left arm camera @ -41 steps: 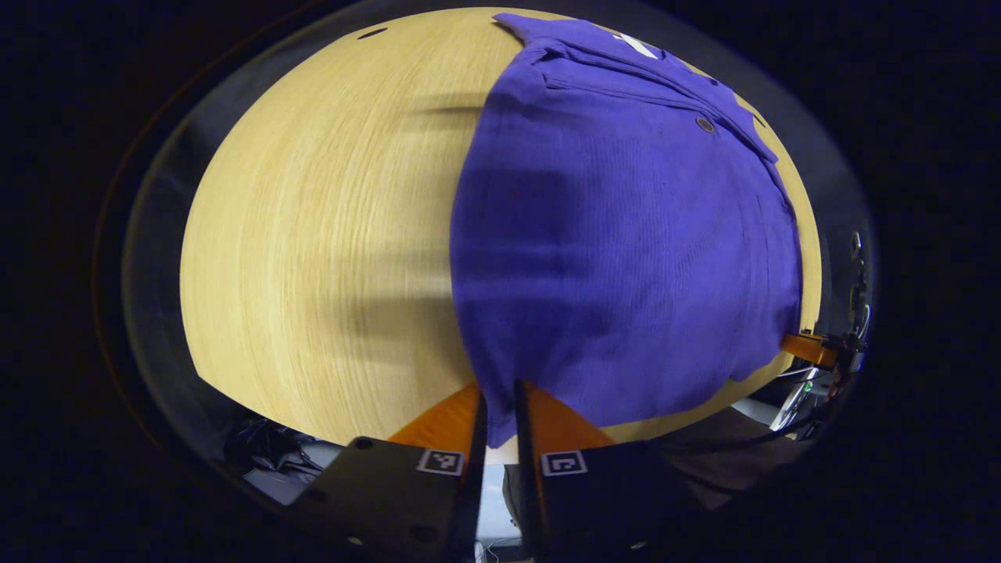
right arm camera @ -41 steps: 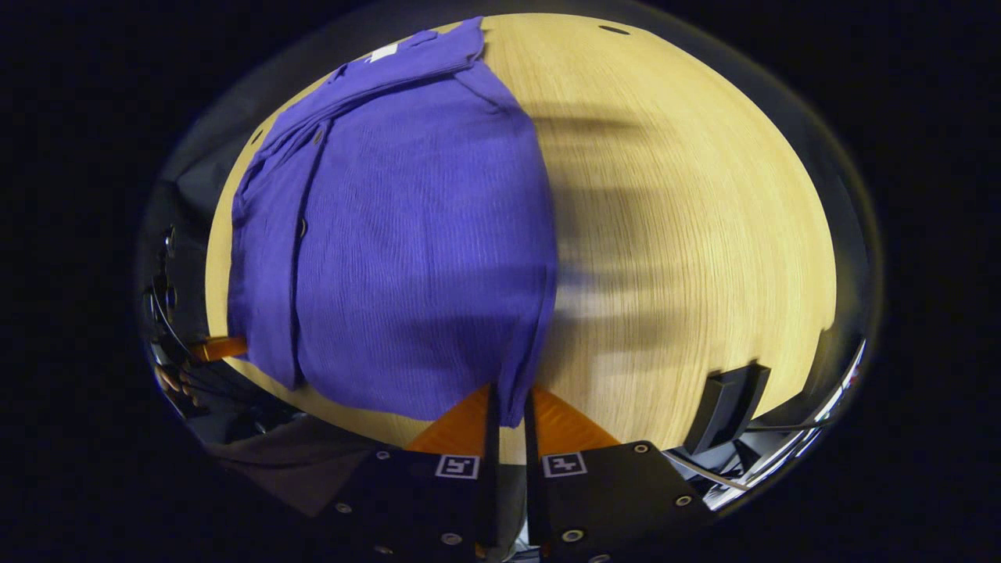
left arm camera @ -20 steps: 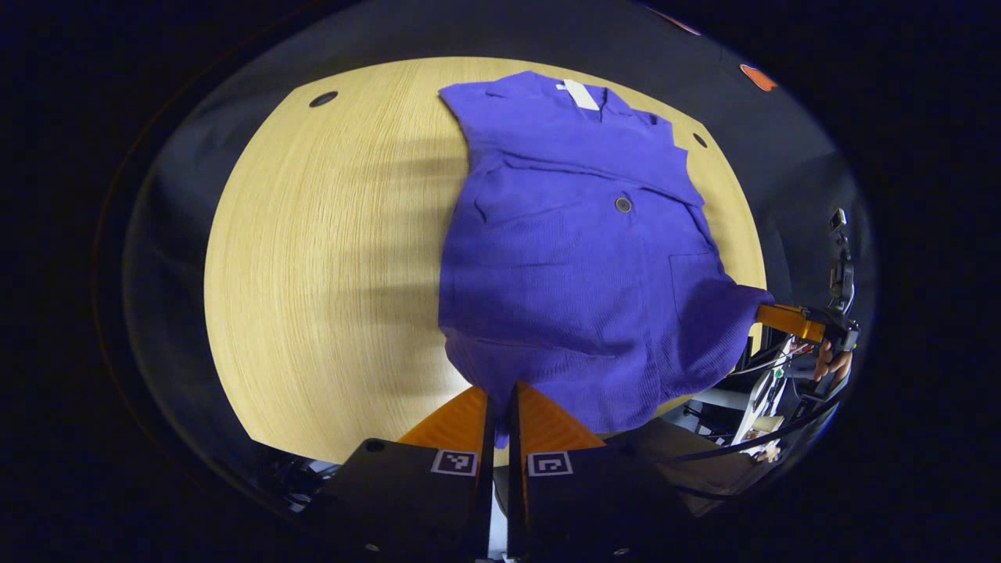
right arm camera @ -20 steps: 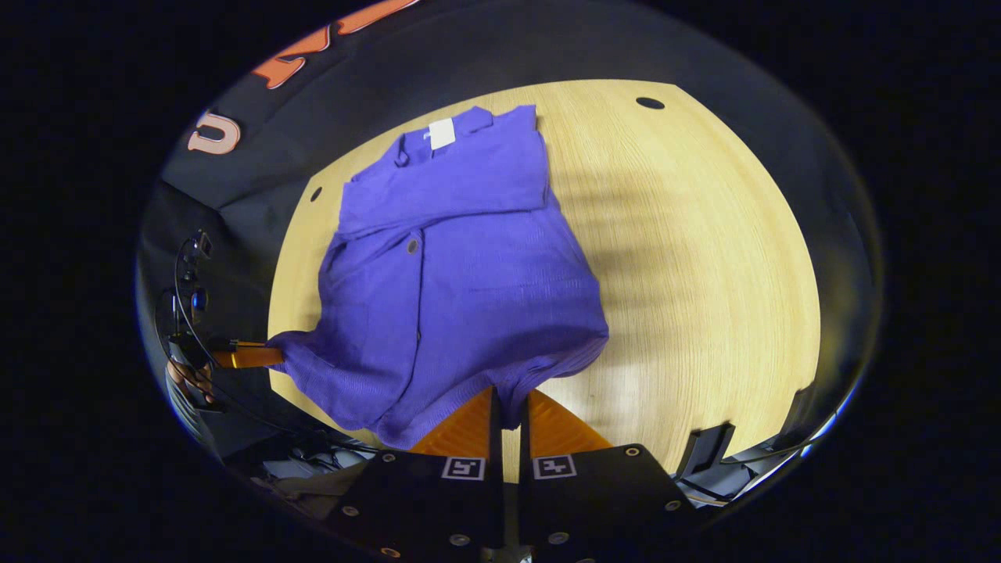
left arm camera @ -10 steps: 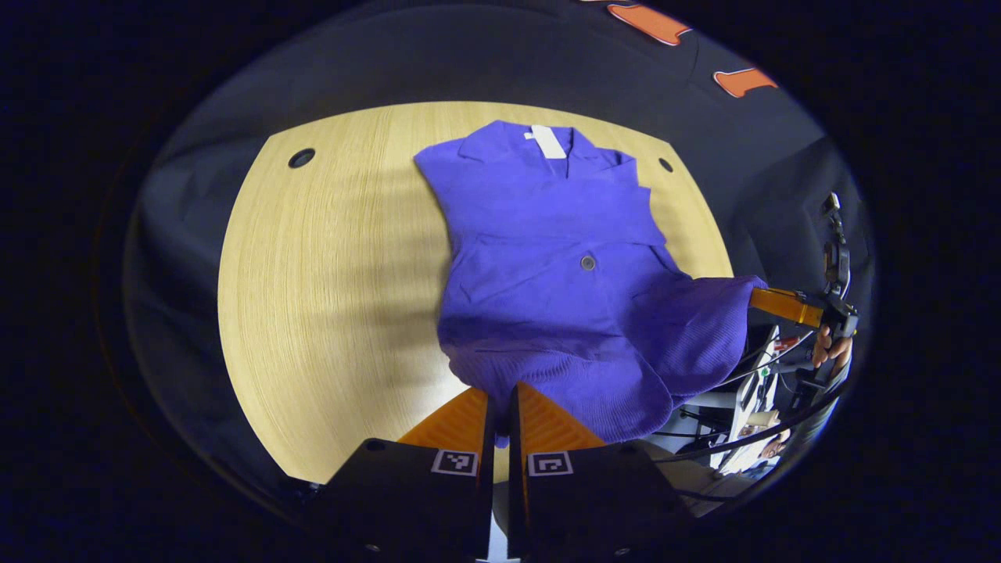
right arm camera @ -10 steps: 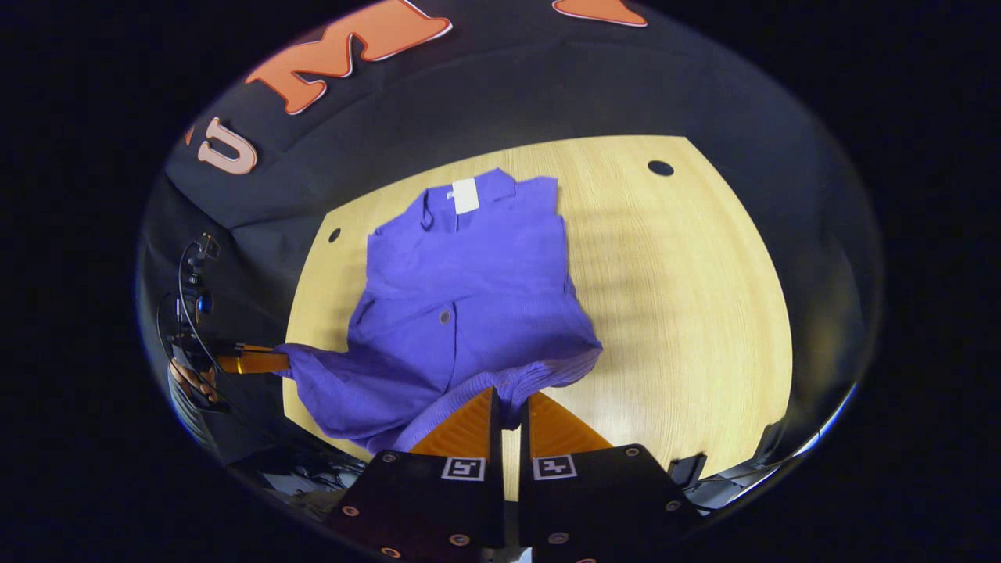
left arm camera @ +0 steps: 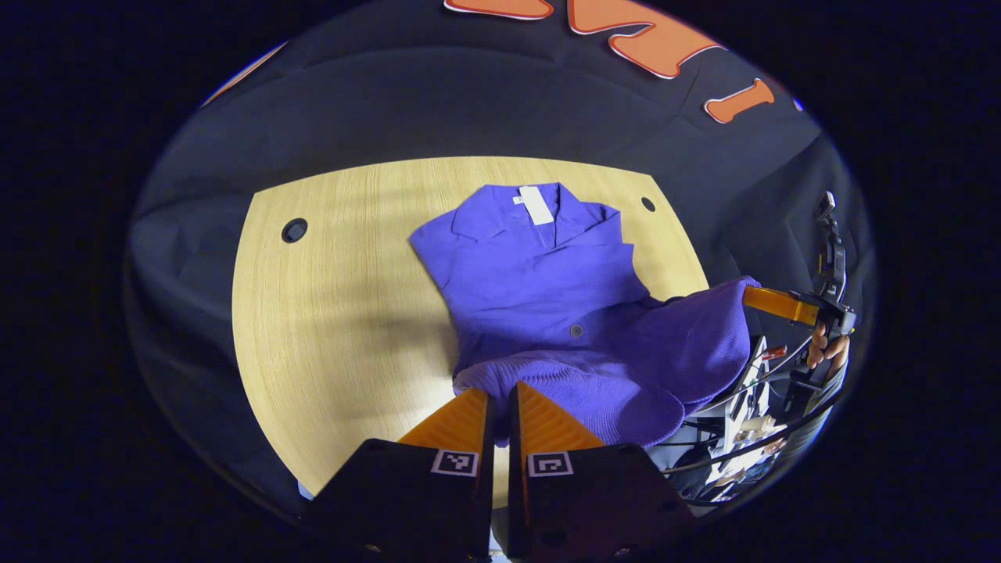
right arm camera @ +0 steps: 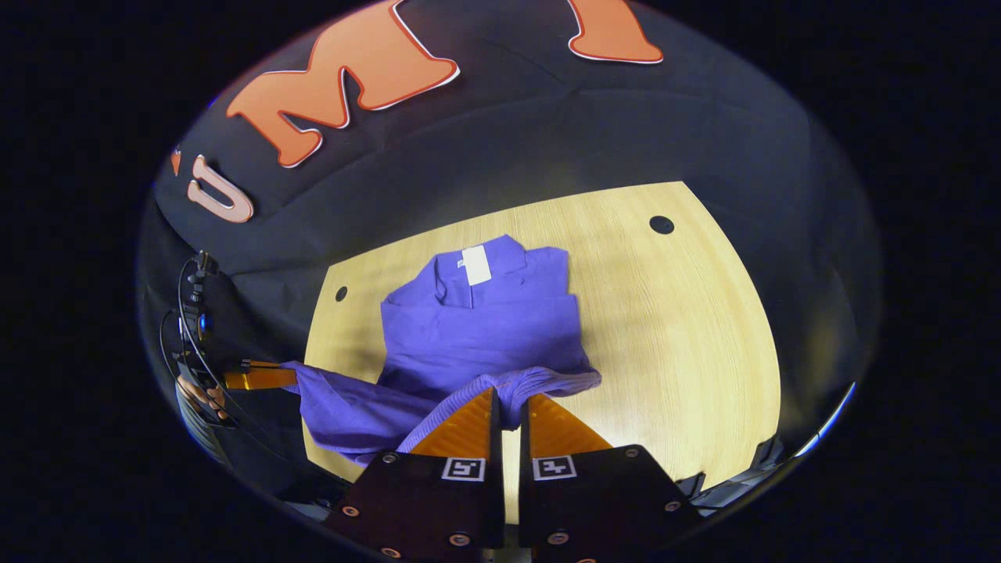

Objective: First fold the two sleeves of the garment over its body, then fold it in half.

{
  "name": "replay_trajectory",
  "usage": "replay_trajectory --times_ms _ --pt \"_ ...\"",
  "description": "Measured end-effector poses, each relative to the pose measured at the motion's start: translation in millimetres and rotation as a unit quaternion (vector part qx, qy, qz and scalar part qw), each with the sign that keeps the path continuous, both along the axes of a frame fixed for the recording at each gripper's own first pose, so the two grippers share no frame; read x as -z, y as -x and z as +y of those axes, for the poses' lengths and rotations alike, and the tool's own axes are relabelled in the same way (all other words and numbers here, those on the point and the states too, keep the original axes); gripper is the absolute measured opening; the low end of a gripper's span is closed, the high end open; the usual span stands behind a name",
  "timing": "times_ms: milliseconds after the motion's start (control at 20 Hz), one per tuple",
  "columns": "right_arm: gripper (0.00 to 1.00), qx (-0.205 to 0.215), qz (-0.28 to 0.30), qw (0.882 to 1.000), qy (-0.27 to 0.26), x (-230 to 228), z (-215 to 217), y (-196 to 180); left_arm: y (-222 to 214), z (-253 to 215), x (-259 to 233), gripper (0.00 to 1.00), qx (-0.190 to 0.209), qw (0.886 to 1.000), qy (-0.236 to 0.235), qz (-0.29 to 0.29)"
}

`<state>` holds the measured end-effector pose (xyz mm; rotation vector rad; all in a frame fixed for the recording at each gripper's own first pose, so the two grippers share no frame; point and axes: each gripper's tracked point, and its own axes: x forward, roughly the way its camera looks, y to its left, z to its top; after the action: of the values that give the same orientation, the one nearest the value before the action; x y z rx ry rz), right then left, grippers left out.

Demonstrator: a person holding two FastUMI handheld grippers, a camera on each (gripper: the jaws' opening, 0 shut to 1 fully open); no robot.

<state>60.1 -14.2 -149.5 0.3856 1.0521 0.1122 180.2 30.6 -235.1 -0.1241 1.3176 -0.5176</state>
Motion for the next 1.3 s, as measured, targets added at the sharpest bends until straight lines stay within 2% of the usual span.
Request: replay_trajectory --times_ms 350,800,950,1300 --pt "0.07 -0.022 -0.005 1.000 -0.013 13.4 -0.9 -81.2 -70.1 -3.5 9.0 0.09 -0.037 0.999 -0.008 0.006" --pt "0.07 -0.031 -0.006 0.999 -0.041 45.7 0.1 -192.3 -159.2 -3.0 54.0 0.09 -0.035 0.996 -0.083 -0.010" --pt "0.07 -0.031 -0.002 0.999 -0.044 67.0 5.4 -217.4 -181.3 -2.1 68.4 0.09 -0.043 0.995 -0.094 -0.008" --pt "0.07 -0.006 -0.008 0.998 -0.060 106.1 12.2 -261.9 -217.1 11.8 92.0 0.08 -0.070 0.988 -0.126 -0.061"
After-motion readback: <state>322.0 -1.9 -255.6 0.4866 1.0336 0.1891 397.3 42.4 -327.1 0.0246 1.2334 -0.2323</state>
